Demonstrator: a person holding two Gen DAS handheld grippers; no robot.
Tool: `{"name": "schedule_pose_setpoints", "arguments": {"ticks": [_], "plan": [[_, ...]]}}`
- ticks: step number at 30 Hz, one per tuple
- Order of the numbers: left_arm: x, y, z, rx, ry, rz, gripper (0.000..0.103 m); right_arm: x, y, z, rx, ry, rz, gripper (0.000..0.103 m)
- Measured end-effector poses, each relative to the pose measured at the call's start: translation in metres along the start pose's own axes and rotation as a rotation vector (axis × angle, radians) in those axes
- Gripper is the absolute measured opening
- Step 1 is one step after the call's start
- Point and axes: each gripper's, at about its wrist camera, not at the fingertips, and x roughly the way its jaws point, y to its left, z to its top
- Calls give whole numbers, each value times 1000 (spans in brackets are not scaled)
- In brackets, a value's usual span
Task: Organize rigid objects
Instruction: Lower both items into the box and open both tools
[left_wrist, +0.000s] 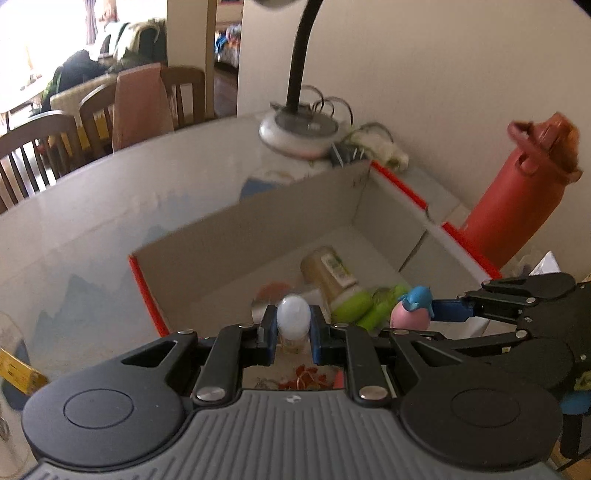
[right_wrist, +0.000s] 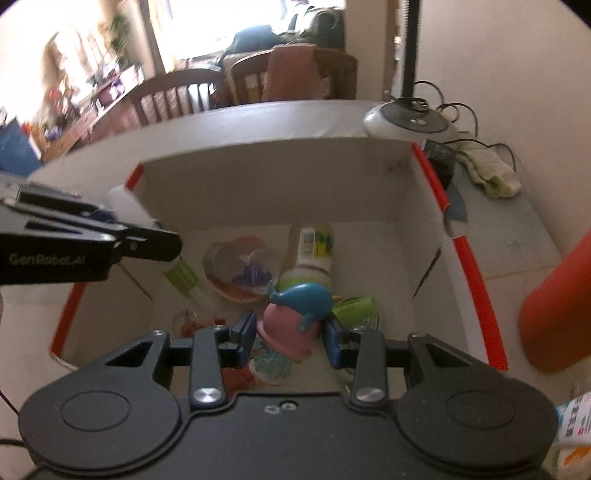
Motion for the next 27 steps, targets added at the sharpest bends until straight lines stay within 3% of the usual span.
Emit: {"name": "schedule_pose_setpoints", "arguments": {"ticks": [4,17,27], "plan": [[11,-5,-2,21,42,-4,17,7,2,-3,-42,38,8,37],[43,-23,23,97,39,32,17,40,-2,-4,-70,90,2,37],[71,-30,30,117,103,37,17,35,-4,-2,-56,53,1,39]]}}
